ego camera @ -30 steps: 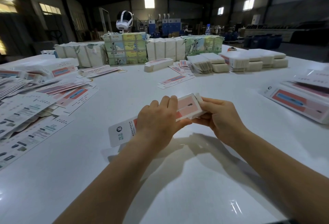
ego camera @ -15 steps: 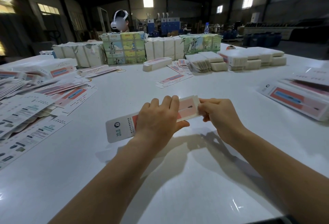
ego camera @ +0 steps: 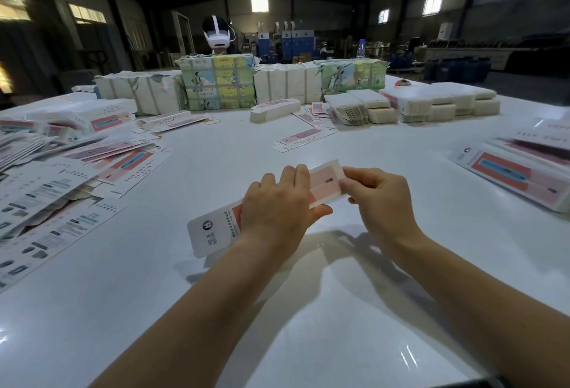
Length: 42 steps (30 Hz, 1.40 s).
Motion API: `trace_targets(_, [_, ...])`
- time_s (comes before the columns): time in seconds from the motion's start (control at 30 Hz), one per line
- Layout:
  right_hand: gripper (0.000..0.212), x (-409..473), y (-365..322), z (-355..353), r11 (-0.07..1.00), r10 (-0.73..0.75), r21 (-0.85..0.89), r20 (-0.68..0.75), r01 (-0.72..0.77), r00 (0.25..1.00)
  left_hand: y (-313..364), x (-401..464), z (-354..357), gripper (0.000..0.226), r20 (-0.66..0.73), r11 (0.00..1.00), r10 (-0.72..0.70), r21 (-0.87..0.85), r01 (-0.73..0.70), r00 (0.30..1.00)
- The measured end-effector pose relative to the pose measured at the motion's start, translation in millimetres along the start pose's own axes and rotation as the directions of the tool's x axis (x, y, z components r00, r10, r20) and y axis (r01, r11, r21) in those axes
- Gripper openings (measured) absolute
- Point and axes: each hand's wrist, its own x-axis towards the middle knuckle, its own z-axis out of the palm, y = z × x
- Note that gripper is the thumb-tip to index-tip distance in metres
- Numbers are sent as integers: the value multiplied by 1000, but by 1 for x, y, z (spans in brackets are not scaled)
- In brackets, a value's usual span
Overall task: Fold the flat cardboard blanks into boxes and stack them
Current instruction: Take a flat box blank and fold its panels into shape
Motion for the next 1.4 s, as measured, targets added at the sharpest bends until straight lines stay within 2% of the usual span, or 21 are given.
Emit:
trace_targets(0.13, [20,0,0,-1,996,-49,-72,-10,49,999,4,-1,-5,74,-27,1000,-1,30,1,1000])
trace_targets(0.33, [22,-4,-1,1,939,-236,-267,-42,217,971,8,-3,-10,71,-32,996,-18,87,21,999])
trace_targets(0.37, [25,-4,-1,2,944,-237,-250,-55,217,970,8,-2,-9,72,-17,997,-34,65,35,999])
trace_targets(0.43, [29,-3,0,3,983,-144,-121,-67,135,987,7,0,-5,74,13,997,-69,24,68,998])
trace_targets(0.53, [10,2,2,3,999,51,2,-63,-51,997,8,1,0,72,7,993,-120,22,120,993])
trace_targets(0.6, [8,3,2,2,996,94,12,-72,-93,993,10,1,0,72,6,991,-129,24,129,992])
trace_targets(0.87, [17,0,4,1,977,-134,-175,-57,122,989,7,-1,2,73,18,994,-103,34,103,994])
trace_targets(0.93, [15,1,5,1,979,-116,-171,-28,110,993,7,0,2,73,29,995,-101,27,100,994])
trace_targets(1.0, [4,2,4,2,992,-60,-108,23,62,998,8,1,2,73,36,996,-91,18,91,995])
trace_targets(1.13, [20,1,3,3,988,-77,-131,60,85,995,11,1,2,73,29,998,-61,24,60,998])
trace_targets(1.3, [18,-3,4,1,977,-133,-163,46,139,990,10,-1,4,73,42,999,-33,24,32,999])
trace_targets(1.4, [18,-2,6,3,963,-151,-210,101,170,983,3,-2,6,72,46,1000,-17,6,17,999])
